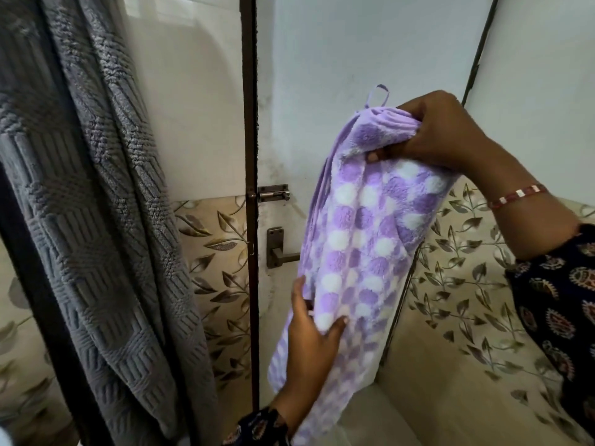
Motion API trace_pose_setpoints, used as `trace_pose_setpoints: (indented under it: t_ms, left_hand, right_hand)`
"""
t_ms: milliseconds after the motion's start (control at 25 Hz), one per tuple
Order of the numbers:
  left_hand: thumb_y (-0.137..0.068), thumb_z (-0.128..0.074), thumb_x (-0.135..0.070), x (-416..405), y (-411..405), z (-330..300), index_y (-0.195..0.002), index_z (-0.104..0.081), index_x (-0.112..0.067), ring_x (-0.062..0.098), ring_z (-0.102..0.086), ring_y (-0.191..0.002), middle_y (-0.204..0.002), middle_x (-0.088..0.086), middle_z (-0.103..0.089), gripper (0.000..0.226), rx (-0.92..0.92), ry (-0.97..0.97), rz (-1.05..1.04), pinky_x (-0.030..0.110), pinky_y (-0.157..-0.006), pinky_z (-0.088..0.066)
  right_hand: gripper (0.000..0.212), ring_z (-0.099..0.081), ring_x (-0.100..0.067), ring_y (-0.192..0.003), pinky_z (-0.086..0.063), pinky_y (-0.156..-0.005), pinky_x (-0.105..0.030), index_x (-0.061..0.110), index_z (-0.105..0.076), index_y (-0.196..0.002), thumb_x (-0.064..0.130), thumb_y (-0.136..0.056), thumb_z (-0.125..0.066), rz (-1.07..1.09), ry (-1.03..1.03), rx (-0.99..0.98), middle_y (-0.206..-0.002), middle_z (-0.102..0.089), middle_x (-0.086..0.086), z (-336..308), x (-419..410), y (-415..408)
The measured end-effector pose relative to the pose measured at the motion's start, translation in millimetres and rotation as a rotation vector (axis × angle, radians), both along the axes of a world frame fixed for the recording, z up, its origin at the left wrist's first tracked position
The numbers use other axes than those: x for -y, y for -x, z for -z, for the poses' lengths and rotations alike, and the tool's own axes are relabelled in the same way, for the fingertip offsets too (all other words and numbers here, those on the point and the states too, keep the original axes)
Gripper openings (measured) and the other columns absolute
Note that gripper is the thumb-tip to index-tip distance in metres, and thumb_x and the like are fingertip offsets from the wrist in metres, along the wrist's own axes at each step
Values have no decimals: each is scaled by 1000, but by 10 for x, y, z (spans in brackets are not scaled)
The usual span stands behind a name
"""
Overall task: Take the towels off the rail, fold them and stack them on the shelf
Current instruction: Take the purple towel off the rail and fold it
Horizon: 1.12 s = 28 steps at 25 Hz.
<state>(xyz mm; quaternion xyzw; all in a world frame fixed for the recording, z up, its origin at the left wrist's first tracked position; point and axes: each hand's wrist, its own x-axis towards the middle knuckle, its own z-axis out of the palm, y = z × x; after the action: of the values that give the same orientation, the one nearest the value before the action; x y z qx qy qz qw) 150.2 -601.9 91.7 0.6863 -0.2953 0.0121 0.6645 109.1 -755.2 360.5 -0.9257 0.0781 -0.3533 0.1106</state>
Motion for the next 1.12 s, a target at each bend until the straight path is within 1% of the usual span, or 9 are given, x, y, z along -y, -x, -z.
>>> trace_pose_setpoints:
  t_ms: [120,240,440,560,640,760,920,1040,1120]
  left_hand:
    - [-67,-80,-21,-14,-367,8,-142,-25,-26,6,-60,-91,-104,-6,-60,93,-52,15,19,2,-70,-44]
    - [-61,-83,-31,-33,-433,19,-116,-53,-28,14,-61,-96,-108,-2,-60,62,4,-44,11,12,-72,-48]
    - [-73,-73,-36,-113,-100,131,-106,-59,-15,-2,-49,-79,-104,-6,-42,41,158,-163,-234,7,-64,-39]
    - [-76,-59,-40,-127,26,348,-88,-61,-20,11,-53,-77,-89,-2,-61,24,425,-309,-328,18,-63,-37]
    - [-75,-59,-31,-98,140,425,-80,-57,-24,10,-56,-78,-80,0,-67,9,350,-244,-87,25,-65,-42]
    - [-72,-63,-28,-26,282,406,-100,-57,-30,10,-63,-99,-106,2,-68,29,-55,-110,358,33,-88,-51]
    - [-66,-66,-39,57,165,422,-137,-11,-49,16,-57,-116,-136,5,-51,90,-233,16,260,42,-97,-49]
    - [-58,-74,-41,92,83,370,-136,-2,-50,5,-61,-103,-128,5,-55,106,-261,50,196,34,-89,-53]
    - [-61,-81,-26,72,29,380,-136,-1,-49,-2,-62,-93,-107,-3,-64,112,-276,67,143,31,-88,-51]
  right_hand:
    - [32,-38,-11,-70,-28,-54,-25,18,-64,-67,39,-55,-84,-37,-29,-10,-65,-51,-9,-11,-13,94]
    - [38,-37,-10,-69,-26,-51,-22,10,-64,-67,40,-55,-84,-35,-34,-8,-66,-48,-6,6,19,134]
    - [68,-35,-11,-70,-26,-56,-27,-1,-67,-75,58,-44,-77,-24,-64,13,-66,-47,-7,49,80,155]
    - [64,-35,-10,-73,-30,-60,-27,1,-71,-81,55,-49,-81,-35,-87,52,-68,-60,-23,69,90,157]
    - [56,-36,-11,-72,-31,-60,-28,5,-70,-77,53,-51,-81,-28,-91,66,-68,-60,-25,80,81,155]
    - [63,-37,-10,-72,-30,-57,-27,12,-71,-78,65,-44,-76,-45,-95,85,-68,-63,-22,85,31,164]
    - [74,-36,-9,-79,-33,-62,-28,3,-72,-85,62,-42,-78,-88,-109,99,-93,-69,-32,34,-7,240]
    - [96,-37,-9,-79,-34,-63,-29,-2,-72,-86,78,-34,-68,-127,-87,110,-98,-67,-32,-13,-10,277]
    - [105,-35,-10,-78,-33,-63,-28,-5,-70,-86,86,-33,-61,-119,-77,112,-93,-72,-18,-35,18,314]
